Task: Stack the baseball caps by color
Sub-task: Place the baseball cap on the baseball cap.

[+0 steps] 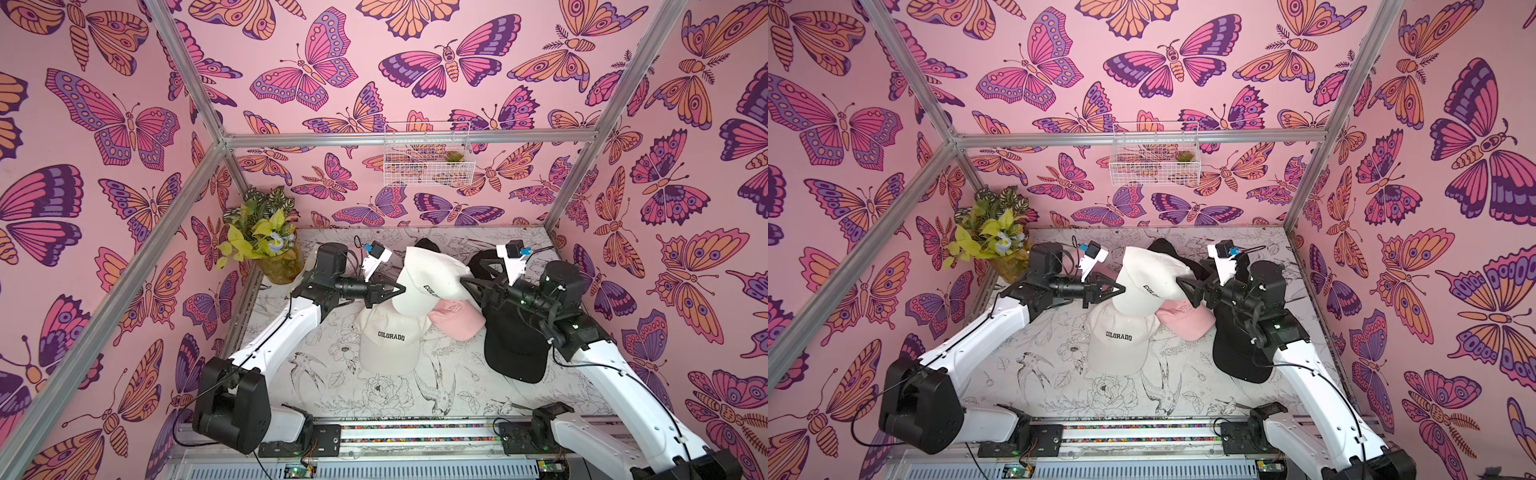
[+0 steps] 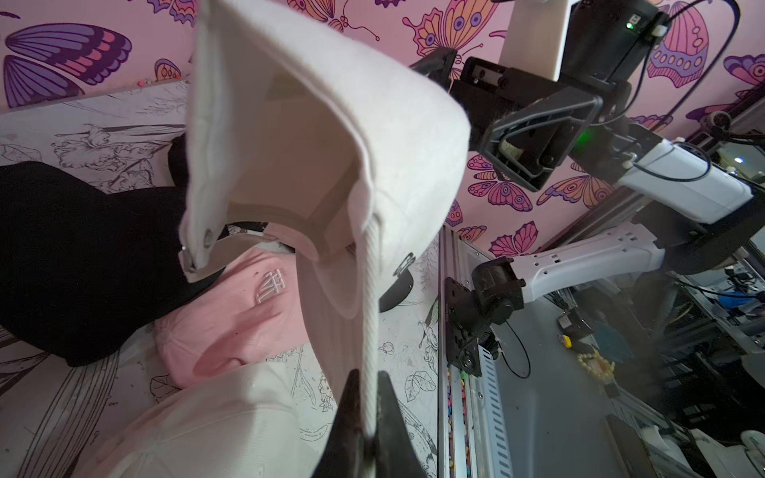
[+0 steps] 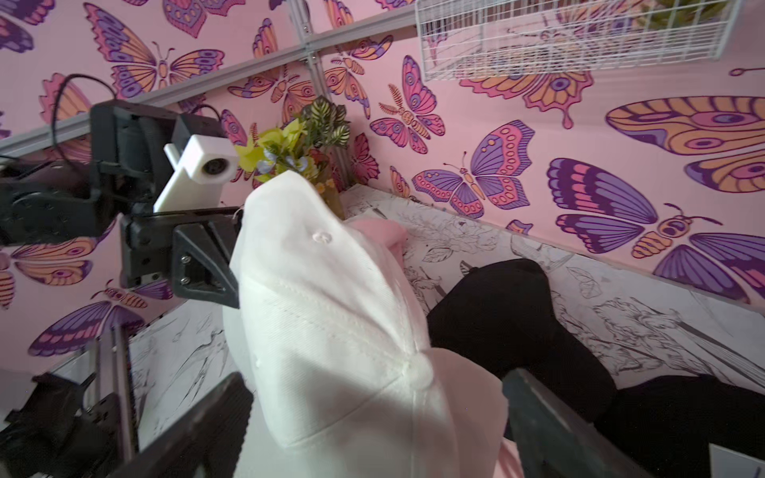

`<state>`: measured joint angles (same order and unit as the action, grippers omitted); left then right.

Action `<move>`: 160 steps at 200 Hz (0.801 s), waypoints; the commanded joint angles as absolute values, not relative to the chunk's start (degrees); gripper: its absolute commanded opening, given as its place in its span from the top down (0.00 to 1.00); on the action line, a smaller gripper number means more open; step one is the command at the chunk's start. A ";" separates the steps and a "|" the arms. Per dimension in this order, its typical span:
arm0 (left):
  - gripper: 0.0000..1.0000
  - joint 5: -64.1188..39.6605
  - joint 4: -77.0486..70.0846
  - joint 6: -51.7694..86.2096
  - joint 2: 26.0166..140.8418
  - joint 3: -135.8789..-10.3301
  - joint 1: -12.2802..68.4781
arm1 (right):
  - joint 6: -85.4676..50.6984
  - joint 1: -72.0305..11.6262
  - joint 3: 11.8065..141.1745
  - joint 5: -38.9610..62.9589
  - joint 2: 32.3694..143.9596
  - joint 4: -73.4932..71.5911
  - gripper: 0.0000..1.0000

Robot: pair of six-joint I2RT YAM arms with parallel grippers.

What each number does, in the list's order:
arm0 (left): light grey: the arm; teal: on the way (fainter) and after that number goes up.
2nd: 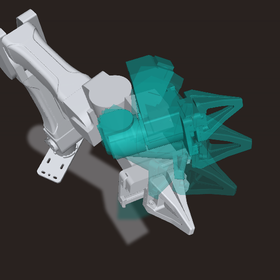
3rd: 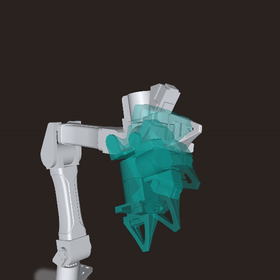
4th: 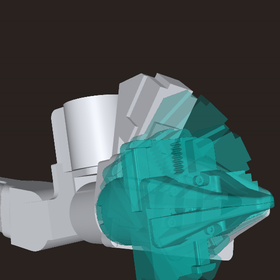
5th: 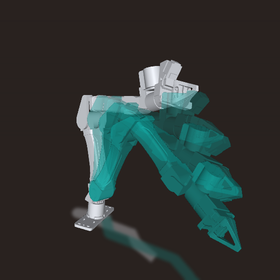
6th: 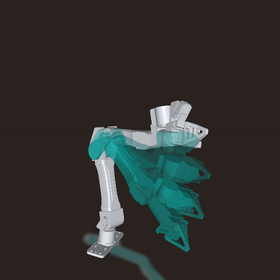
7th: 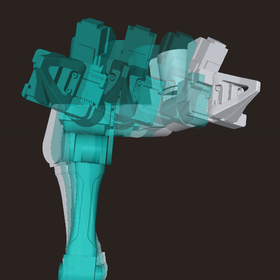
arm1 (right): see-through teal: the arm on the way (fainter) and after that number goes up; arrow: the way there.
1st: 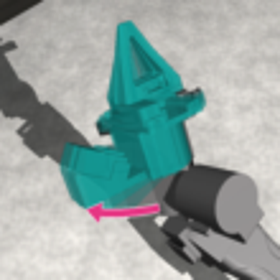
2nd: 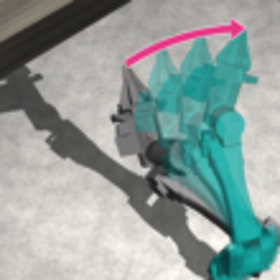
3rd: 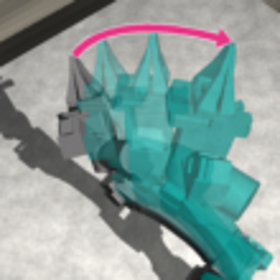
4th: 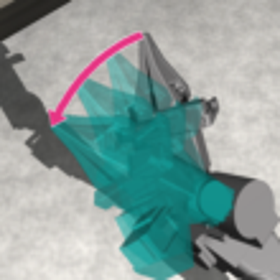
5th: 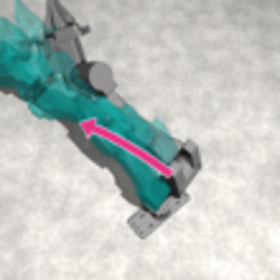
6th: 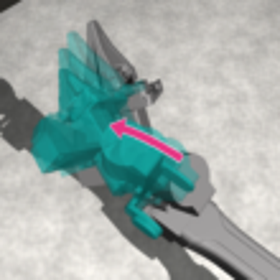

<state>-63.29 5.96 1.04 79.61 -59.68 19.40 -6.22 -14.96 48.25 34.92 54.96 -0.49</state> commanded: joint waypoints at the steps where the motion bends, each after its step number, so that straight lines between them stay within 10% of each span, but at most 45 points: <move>1: 1.00 -69.45 13.97 -5.79 78.15 -61.84 18.99 | -1.32 -14.59 51.07 41.79 54.40 4.89 0.01; 160: 1.00 -68.12 22.83 -12.22 78.69 -66.75 18.91 | 10.20 -15.56 55.28 61.08 64.41 12.68 0.04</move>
<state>-67.44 22.81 -11.46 78.17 -64.62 19.11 7.38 -14.98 52.90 55.44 62.59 8.80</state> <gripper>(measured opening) 0.060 0.967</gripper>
